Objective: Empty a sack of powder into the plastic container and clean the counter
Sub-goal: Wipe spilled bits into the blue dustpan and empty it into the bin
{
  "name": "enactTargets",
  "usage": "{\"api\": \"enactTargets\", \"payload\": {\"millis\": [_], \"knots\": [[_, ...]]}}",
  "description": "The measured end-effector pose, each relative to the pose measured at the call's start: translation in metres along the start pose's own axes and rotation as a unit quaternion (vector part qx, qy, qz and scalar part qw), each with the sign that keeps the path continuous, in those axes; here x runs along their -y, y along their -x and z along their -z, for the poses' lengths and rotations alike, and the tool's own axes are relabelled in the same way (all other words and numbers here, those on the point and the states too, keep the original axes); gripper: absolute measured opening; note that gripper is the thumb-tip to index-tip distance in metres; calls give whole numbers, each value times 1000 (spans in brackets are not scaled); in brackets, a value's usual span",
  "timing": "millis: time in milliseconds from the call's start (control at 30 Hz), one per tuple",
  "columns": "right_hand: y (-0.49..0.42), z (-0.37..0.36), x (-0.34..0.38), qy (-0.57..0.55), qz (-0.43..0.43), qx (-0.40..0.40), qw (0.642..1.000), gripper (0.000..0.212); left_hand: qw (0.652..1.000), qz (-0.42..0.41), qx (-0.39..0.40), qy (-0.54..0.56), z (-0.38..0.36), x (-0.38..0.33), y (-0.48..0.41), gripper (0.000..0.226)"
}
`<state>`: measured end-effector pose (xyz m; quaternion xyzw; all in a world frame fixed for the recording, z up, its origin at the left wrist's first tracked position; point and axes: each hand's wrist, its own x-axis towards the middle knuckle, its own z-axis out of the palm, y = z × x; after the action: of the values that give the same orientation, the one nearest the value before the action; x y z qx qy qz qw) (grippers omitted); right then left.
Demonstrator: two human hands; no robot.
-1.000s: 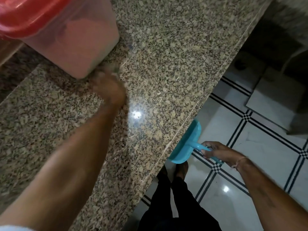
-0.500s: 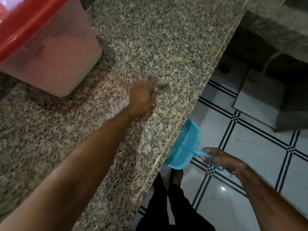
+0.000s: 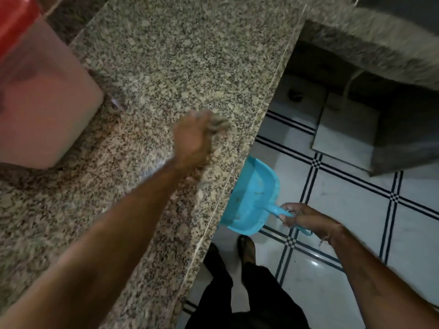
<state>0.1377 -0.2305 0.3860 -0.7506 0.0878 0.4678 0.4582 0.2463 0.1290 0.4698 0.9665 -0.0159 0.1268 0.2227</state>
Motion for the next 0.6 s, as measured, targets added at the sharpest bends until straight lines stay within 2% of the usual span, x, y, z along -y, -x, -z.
{"api": "enactTargets", "payload": {"millis": [33, 100, 133, 167, 233, 333, 433, 600], "knots": [[-3, 6, -1, 1, 4, -3, 1000, 35, 998, 52, -31, -21, 1, 23, -14, 32], [-10, 17, -5, 20, 9, -8, 1000, 23, 980, 183, -20, -79, 8, 63, -35, 33], [-14, 22, -6, 29, 11, -7, 999, 19, 975, 193, -11, -105, 8, 69, -40, 34], [-19, 27, -5, 32, 12, -2, 999, 15, 980, 177, -2, -95, 3, 69, -42, 31], [-26, 34, -1, 43, 12, 6, 999, 6, 995, 87, -7, -55, -12, 33, -33, 23], [-34, 45, 7, 61, 21, 36, 997, 8, 998, -20, 56, -35, -29, -19, 6, 33], [-38, 60, 16, 70, 28, 67, 995, 6, 988, -36, 145, -32, -18, -18, 55, 42], [-39, 73, 26, 88, 28, 109, 990, 14, 991, -52, 123, -22, 26, -15, 157, 29]]}}
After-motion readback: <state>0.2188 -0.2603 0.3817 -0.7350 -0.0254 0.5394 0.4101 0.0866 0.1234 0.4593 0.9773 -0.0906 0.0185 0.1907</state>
